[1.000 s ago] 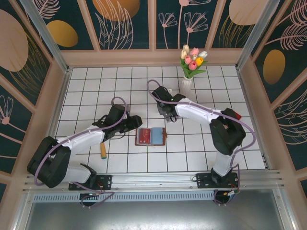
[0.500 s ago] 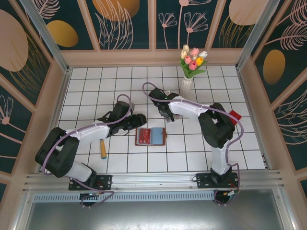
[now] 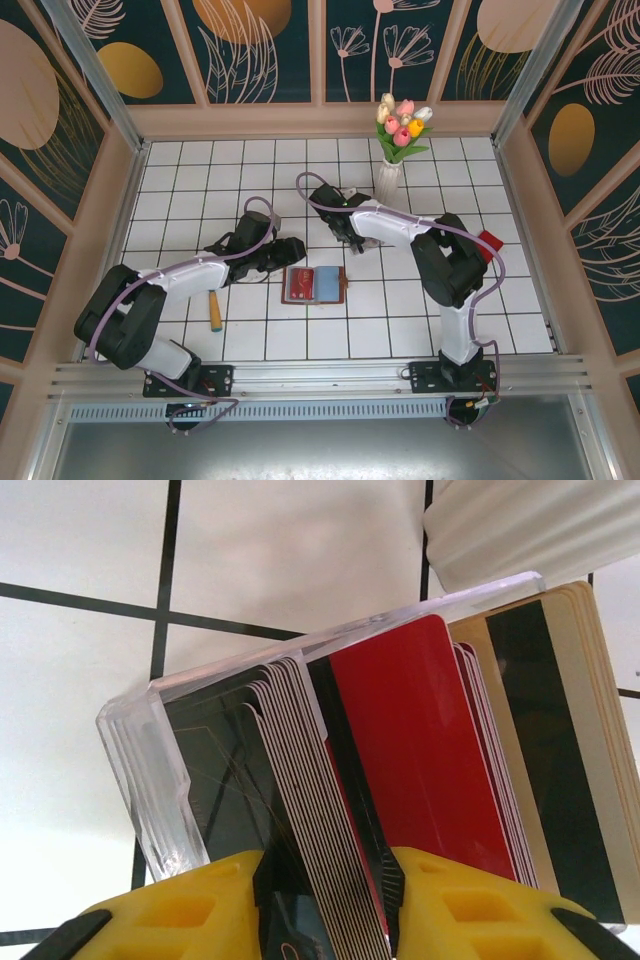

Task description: Put the credit cards into the card holder

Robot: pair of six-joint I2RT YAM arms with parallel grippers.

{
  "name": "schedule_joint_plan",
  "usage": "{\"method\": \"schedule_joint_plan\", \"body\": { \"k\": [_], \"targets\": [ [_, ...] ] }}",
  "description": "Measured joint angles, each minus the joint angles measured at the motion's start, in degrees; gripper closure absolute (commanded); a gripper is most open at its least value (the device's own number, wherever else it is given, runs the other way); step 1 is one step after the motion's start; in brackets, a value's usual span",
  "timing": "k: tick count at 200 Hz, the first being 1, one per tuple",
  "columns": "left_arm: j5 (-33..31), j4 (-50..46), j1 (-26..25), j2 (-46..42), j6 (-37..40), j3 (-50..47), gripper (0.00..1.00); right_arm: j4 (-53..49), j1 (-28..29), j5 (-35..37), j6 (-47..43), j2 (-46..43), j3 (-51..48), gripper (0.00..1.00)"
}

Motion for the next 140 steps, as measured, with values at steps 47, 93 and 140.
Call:
{"method": "schedule_joint_plan", "body": {
  "k": [47, 93, 140],
  "targets": [
    [0.2, 0.0, 0.0, 0.3, 0.0, 0.0, 0.43, 0.0, 0.0, 1.3, -0.1, 0.0, 0.0, 0.76],
    [0.2, 0.0, 0.0, 0.3, 0.0, 0.0, 0.43, -0.1, 0.0, 2.2, -0.1, -0.1, 0.0, 0.83],
    [0.2, 0.0, 0.0, 0.3, 0.0, 0.0, 0.43, -0.8, 0.0, 2.5, -0.2, -1.0, 0.0, 0.92]
  ]
}}
